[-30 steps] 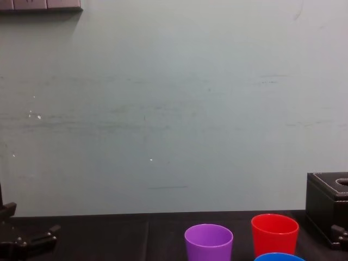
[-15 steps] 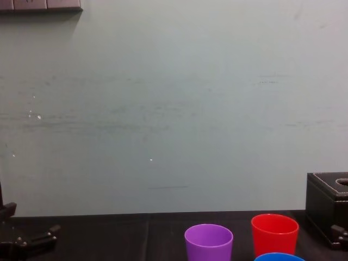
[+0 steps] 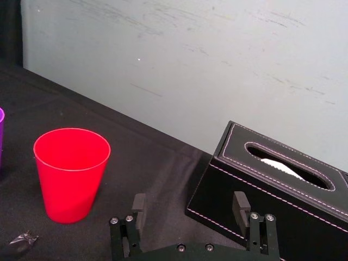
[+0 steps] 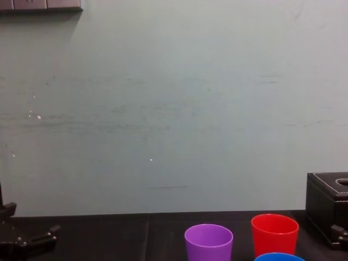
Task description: Stack the three plastic cups sequentially using one hand.
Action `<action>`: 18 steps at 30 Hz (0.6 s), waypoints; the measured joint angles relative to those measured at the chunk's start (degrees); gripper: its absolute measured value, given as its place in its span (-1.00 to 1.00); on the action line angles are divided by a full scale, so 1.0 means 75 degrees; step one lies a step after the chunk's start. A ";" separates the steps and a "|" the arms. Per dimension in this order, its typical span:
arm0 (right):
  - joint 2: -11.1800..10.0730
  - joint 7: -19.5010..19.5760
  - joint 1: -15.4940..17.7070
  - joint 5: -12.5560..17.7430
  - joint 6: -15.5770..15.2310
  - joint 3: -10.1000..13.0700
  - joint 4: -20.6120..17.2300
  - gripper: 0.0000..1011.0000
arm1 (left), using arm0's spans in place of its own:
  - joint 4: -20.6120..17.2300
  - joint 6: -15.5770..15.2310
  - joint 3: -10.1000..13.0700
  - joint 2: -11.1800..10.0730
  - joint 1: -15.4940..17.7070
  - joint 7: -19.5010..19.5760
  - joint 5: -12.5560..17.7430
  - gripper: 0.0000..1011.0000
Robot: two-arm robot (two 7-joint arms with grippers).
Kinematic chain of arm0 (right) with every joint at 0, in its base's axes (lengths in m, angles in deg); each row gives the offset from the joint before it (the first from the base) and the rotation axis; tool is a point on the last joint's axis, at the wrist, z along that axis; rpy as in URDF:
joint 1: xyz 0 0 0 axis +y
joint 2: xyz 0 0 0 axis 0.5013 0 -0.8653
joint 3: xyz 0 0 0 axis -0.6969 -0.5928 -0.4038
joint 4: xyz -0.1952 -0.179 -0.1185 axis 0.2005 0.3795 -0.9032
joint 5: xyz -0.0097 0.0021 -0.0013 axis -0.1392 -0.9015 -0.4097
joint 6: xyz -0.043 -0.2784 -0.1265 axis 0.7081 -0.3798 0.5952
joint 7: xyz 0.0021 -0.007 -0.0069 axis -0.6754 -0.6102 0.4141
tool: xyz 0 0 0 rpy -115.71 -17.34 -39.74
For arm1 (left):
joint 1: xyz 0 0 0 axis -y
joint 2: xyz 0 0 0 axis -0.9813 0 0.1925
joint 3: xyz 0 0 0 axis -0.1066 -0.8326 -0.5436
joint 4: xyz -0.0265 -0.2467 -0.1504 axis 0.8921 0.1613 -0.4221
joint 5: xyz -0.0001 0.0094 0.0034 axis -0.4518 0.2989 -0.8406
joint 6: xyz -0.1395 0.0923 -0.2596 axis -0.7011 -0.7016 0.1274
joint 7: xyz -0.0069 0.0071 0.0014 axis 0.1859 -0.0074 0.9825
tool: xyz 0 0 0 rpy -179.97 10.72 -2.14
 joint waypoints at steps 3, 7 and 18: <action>0.0000 0.0000 0.0000 0.0000 0.0000 0.0000 0.0001 0.99 | 0.0000 0.0000 0.0000 0.0000 0.0000 0.0000 0.0000 0.99; 0.0000 0.0000 0.0000 0.0000 0.0000 0.0000 0.0000 0.99 | 0.0000 0.0000 0.0000 0.0000 0.0000 0.0000 0.0000 0.99; 0.0000 0.0000 0.0000 0.0000 0.0000 0.0000 0.0001 0.99 | 0.0000 0.0000 0.0000 0.0000 0.0000 0.0000 0.0000 0.99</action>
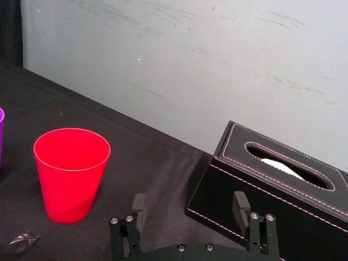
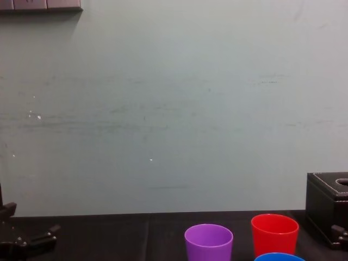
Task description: Stack the three plastic cups sequentially using one hand.
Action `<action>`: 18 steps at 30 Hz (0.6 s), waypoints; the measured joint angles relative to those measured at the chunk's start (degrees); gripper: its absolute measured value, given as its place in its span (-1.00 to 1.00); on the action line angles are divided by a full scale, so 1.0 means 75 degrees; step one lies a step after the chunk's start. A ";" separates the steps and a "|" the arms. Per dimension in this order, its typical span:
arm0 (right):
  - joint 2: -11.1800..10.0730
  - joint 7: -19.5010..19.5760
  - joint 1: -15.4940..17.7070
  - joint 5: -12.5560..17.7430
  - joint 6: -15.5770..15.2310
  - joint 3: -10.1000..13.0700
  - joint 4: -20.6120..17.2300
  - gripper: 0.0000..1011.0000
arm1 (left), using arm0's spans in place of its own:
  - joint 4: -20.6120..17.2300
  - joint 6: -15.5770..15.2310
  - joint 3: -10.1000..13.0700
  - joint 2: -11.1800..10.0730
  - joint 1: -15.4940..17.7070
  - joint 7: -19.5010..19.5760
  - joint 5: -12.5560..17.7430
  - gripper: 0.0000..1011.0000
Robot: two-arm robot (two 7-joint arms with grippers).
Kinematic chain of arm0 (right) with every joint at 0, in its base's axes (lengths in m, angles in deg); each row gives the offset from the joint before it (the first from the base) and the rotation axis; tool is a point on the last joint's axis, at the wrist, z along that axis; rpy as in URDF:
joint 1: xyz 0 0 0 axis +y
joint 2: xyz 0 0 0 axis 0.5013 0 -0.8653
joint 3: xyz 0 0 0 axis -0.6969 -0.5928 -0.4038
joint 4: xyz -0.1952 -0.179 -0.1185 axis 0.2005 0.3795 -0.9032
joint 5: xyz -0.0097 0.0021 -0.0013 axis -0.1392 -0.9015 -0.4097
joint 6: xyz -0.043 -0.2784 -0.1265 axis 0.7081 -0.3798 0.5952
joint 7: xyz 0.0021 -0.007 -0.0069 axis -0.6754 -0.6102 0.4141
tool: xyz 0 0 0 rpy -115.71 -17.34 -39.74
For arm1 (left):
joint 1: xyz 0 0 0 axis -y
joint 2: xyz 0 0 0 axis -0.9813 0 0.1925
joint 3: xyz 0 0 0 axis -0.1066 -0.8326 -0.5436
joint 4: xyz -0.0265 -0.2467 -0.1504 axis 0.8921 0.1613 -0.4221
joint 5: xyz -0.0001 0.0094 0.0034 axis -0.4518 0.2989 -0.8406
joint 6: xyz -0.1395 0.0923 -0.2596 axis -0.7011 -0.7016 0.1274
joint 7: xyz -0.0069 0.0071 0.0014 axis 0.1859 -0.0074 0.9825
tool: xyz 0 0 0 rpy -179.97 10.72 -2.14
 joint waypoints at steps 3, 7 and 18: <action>0.0000 0.0000 0.0000 0.0000 0.0000 0.0000 -0.0001 0.99 | 0.0000 0.0000 0.0001 0.0000 0.0000 0.0000 0.0000 0.99; 0.0000 0.0000 0.0000 0.0000 0.0000 0.0000 -0.0001 0.99 | 0.0000 0.0000 0.0000 0.0000 0.0000 0.0000 0.0000 0.99; 0.0000 0.0000 0.0000 0.0000 0.0000 0.0000 0.0000 0.99 | 0.0000 0.0000 0.0000 0.0000 0.0000 0.0000 0.0000 0.99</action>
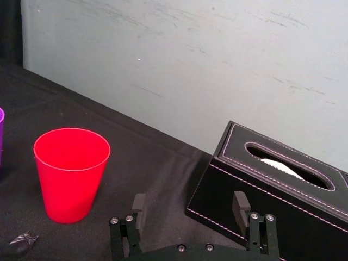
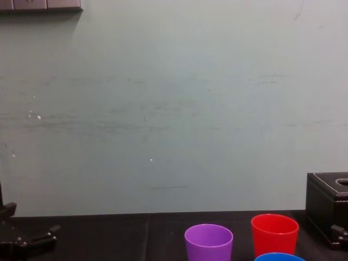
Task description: Stack the three plastic cups sequentially using one hand.
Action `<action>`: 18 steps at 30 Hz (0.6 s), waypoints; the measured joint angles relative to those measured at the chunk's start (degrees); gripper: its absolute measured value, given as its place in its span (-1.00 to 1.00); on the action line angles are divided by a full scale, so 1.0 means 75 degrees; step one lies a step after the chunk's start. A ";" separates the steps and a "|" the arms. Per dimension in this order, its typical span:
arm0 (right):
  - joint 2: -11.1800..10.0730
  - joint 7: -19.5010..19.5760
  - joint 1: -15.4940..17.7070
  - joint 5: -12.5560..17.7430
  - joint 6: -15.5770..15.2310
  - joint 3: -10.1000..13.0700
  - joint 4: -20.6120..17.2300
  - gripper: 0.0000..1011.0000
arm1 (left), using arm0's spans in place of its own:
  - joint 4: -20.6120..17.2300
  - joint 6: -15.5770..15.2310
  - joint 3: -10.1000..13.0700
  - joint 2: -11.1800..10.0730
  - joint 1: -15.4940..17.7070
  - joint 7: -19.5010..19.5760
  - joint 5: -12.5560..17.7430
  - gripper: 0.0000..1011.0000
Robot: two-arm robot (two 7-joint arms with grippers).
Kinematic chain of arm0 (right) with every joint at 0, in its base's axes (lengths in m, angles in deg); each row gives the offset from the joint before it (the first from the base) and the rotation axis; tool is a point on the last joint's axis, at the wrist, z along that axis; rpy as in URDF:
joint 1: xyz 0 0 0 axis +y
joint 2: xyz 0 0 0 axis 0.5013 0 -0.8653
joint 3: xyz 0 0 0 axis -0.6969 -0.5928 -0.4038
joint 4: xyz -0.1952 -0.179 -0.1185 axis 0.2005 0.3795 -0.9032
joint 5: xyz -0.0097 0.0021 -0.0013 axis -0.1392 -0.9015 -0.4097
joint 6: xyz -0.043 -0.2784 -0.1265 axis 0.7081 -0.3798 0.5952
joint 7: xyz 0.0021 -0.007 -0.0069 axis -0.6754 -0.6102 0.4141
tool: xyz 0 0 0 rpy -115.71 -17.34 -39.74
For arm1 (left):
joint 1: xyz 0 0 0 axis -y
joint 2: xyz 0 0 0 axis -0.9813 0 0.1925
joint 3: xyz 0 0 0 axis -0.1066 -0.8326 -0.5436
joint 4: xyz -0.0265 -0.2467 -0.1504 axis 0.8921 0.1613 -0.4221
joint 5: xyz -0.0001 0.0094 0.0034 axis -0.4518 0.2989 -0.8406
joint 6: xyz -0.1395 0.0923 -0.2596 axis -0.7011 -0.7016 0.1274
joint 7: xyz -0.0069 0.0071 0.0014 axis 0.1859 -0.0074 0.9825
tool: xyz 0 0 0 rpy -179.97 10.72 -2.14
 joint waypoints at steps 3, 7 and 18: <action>0.0000 0.0000 0.0000 0.0000 0.0000 0.0000 0.0000 0.99 | 0.0000 0.0000 0.0000 0.0000 0.0000 0.0000 0.0000 0.99; 0.0000 0.0000 0.0000 0.0000 0.0000 0.0000 0.0000 0.99 | 0.0000 0.0000 0.0000 0.0000 0.0000 0.0000 0.0000 0.99; 0.0000 0.0000 0.0000 0.0000 0.0000 0.0000 0.0000 0.99 | 0.0000 0.0000 0.0000 0.0000 0.0000 0.0000 0.0000 0.99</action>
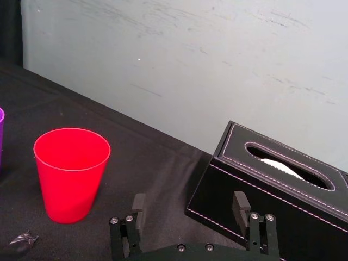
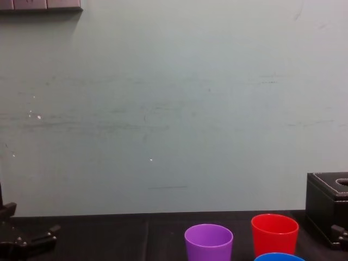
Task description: Stack the three plastic cups sequentially using one hand.
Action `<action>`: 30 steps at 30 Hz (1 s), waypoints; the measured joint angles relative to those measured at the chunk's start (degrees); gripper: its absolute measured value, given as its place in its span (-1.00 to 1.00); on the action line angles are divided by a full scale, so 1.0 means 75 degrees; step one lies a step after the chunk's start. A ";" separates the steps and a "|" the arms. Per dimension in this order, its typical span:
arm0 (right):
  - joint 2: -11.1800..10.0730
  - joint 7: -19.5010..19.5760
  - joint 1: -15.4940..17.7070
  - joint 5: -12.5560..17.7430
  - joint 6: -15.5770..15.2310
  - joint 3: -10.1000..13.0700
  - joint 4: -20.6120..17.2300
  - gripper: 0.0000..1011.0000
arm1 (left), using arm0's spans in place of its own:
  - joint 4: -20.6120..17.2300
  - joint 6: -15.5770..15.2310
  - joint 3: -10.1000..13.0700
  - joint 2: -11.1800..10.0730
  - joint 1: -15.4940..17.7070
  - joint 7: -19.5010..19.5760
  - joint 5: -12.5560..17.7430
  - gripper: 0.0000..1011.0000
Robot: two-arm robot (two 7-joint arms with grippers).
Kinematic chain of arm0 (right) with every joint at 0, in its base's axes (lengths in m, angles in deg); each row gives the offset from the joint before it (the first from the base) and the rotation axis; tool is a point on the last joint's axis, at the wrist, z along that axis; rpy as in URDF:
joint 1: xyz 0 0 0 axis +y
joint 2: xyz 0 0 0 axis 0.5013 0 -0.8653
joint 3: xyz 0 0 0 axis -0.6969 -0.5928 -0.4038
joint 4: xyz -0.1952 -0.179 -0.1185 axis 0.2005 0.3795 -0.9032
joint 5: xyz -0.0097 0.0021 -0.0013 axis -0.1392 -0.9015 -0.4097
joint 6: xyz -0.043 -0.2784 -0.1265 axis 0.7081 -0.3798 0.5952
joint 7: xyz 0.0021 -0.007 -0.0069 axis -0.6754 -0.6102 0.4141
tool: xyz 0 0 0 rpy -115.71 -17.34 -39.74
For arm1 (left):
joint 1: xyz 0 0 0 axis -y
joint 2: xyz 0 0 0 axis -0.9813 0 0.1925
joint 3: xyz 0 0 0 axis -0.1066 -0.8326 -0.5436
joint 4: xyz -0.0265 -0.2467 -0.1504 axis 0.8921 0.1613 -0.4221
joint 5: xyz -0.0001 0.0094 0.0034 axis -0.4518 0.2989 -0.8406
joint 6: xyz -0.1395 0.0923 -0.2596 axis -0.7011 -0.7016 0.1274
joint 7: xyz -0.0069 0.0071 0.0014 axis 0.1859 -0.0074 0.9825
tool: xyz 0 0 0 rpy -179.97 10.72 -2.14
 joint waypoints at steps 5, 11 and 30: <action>0.0000 0.0000 0.0000 0.0000 0.0000 0.0000 0.0000 0.99 | 0.0000 0.0000 0.0000 0.0000 0.0000 0.0000 0.0000 0.99; 0.0000 0.0000 0.0000 0.0000 0.0000 0.0000 0.0000 0.99 | 0.0000 0.0000 -0.0001 0.0000 0.0000 0.0000 0.0000 0.99; -0.0266 -0.0193 0.0583 0.0171 0.0437 0.0563 -0.0558 0.99 | 0.0000 0.0000 0.0000 0.0000 0.0000 0.0000 0.0000 0.99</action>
